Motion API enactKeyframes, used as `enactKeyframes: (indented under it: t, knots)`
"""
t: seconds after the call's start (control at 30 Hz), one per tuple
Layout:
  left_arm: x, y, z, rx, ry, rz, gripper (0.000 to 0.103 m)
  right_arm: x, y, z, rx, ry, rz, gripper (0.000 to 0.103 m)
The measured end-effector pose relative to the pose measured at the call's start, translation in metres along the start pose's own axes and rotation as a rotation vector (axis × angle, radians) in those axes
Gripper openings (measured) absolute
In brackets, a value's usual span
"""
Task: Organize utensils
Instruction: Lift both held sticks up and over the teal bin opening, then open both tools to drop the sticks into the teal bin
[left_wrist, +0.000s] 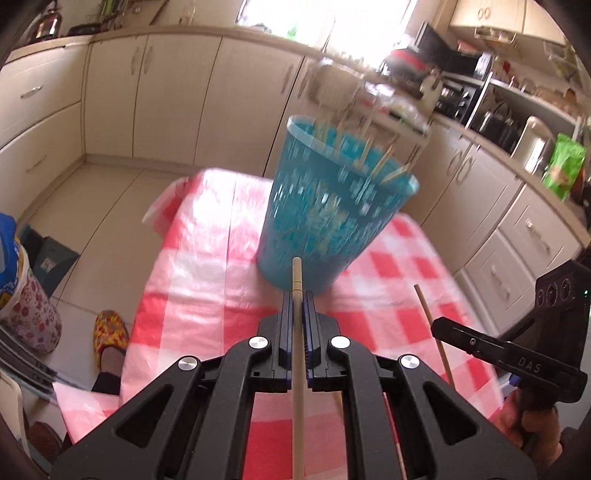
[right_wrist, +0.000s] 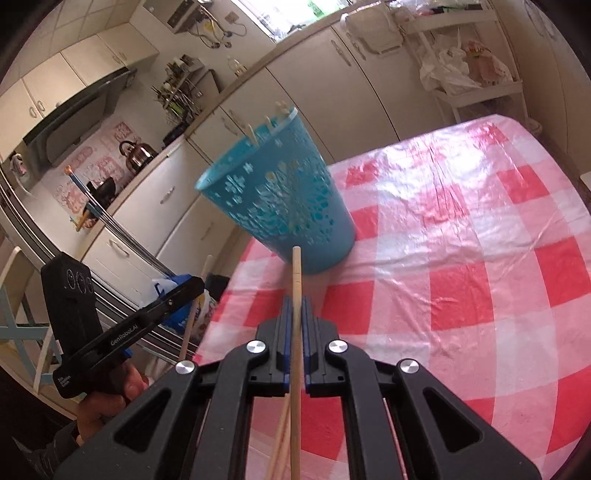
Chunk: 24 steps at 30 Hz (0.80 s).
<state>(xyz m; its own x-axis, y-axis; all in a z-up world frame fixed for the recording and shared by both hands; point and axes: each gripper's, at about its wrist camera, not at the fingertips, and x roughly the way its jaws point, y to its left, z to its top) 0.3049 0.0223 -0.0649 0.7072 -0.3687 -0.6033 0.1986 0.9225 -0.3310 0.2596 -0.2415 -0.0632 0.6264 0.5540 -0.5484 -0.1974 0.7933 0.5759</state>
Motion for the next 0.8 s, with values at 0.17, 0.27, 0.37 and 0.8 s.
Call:
enactKeyframes:
  t: [0.17, 0.27, 0.37, 0.8]
  knots:
    - [-0.032, -0.013, 0.042, -0.004, -0.152, -0.068, 0.005, -0.019, 0.034, 0.041, -0.052, -0.130, 0.064, 0.006]
    - [-0.036, -0.023, 0.070, 0.002, -0.221, -0.082, 0.005, -0.021, 0.052, 0.071, -0.080, -0.214, 0.083, 0.006]
    - [-0.031, -0.031, 0.100, 0.003, -0.279, -0.088, 0.005, -0.015, 0.067, 0.103, -0.084, -0.291, 0.093, 0.006]
    - [0.014, -0.041, 0.173, -0.044, -0.487, -0.111, 0.005, 0.049, 0.073, 0.190, -0.076, -0.480, -0.006, 0.006]
